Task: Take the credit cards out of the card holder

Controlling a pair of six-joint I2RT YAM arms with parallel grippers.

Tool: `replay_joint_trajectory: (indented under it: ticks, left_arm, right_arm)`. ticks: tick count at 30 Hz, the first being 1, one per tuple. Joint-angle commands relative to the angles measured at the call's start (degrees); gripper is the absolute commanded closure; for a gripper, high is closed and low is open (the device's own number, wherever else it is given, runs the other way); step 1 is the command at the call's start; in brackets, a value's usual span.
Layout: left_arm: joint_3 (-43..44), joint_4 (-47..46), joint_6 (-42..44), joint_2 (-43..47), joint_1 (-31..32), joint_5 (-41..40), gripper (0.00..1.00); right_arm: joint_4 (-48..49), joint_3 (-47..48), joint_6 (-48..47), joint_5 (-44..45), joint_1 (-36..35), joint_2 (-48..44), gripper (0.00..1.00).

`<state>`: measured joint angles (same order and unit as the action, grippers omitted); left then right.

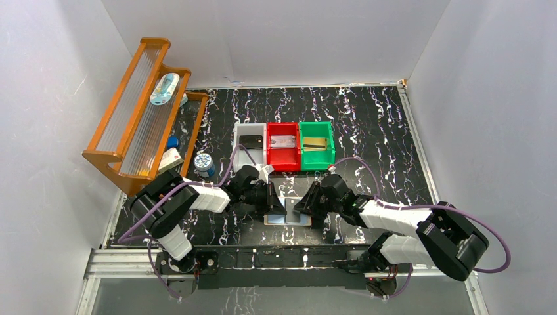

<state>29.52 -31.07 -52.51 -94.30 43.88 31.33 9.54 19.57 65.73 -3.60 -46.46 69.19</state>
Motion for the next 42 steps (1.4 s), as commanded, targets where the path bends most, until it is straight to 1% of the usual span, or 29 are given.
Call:
replay_joint_trajectory:
  ticks: [1,6,17,23,26,29,31,34,37,42]
  left_arm:
    - [-0.3,-1.4,0.5,0.7,0.3,0.5,1.00]
    - [-0.5,-0.9,0.8,1.3,0.3,0.4,1.00]
    - [0.9,7.9,5.1,5.0,0.3,-2.7,1.00]
    - [1.1,9.0,5.6,5.7,0.3,-3.3,1.00]
    - [1.1,9.7,5.8,6.2,0.3,-3.8,1.00]
    - [1.3,10.2,6.0,6.6,0.4,-3.9,1.00]
    - [1.5,10.7,6.3,6.8,0.4,-4.0,1.00]
    - [1.5,11.0,6.5,7.1,0.3,-4.2,1.00]
    - [1.6,10.8,6.4,7.2,0.3,-4.2,1.00]
    - [1.7,10.4,6.3,6.9,0.3,-3.9,1.00]
  right_arm:
    - [-7.5,-2.5,-1.4,1.6,0.2,0.4,0.55]
    - [-8.1,-2.4,-1.5,2.0,0.4,0.6,0.55]
    - [-9.4,-2.3,-1.5,2.7,0.9,0.2,0.54]
    - [-10.0,-2.3,-1.7,2.7,1.1,-0.5,0.54]
    - [-10.2,-1.8,-2.9,2.6,1.3,-1.8,0.54]
    - [-12.3,-0.5,-6.2,3.2,1.7,-3.7,0.52]
    - [-13.4,2.6,-8.5,3.0,2.1,-5.0,0.52]
    - [-13.6,4.9,-10.9,1.4,2.1,-6.9,0.51]
    - [-10.7,6.4,-12.1,-2.0,2.1,-7.9,0.51]
    - [-4.8,7.8,-12.0,-8.1,2.1,-5.3,0.50]
